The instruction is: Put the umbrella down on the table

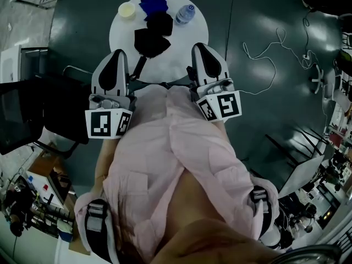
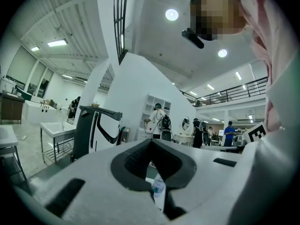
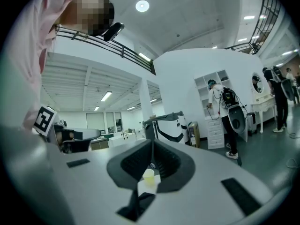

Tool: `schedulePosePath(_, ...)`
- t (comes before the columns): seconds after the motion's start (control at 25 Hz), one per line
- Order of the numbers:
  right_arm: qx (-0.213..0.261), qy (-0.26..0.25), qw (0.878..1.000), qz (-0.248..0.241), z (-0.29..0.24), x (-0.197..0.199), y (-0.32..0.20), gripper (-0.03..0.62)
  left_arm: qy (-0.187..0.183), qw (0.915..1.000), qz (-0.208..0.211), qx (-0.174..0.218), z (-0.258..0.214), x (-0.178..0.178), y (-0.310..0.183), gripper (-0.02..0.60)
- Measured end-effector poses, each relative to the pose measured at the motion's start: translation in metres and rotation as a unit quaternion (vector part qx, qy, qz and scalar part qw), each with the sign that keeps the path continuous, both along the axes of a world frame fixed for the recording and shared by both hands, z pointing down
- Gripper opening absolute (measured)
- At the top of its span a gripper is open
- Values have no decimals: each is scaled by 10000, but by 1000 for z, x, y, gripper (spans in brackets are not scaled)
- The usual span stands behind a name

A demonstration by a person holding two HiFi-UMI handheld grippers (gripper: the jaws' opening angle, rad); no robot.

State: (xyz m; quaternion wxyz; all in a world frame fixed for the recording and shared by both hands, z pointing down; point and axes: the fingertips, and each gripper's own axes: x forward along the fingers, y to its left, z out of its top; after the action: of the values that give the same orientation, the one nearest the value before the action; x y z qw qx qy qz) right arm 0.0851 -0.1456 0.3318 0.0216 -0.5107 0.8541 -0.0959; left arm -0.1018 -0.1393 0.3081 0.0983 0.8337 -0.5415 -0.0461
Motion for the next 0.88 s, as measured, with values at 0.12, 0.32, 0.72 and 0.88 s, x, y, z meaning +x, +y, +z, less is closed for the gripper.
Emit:
schedulePosePath(0.12, -4, 72, 10000, -16, 1, -1, 1, 33, -90, 9999, 50, -57, 9, -1, -1, 18)
schedulePosePath(0.32, 25, 226, 9997, -77, 2, -4, 2, 32, -104, 9998, 96, -113, 13, 1, -3, 18)
schedulePosePath(0.72, -63, 284, 9996, -44, 4, -7, -1, 32, -122, 9997, 51, -206, 15, -4, -9, 18)
schedulePosePath(0.88, -97, 308, 9995, -37, 5, -9, -1, 32, -121, 9997, 44, -218, 15, -6, -10, 18)
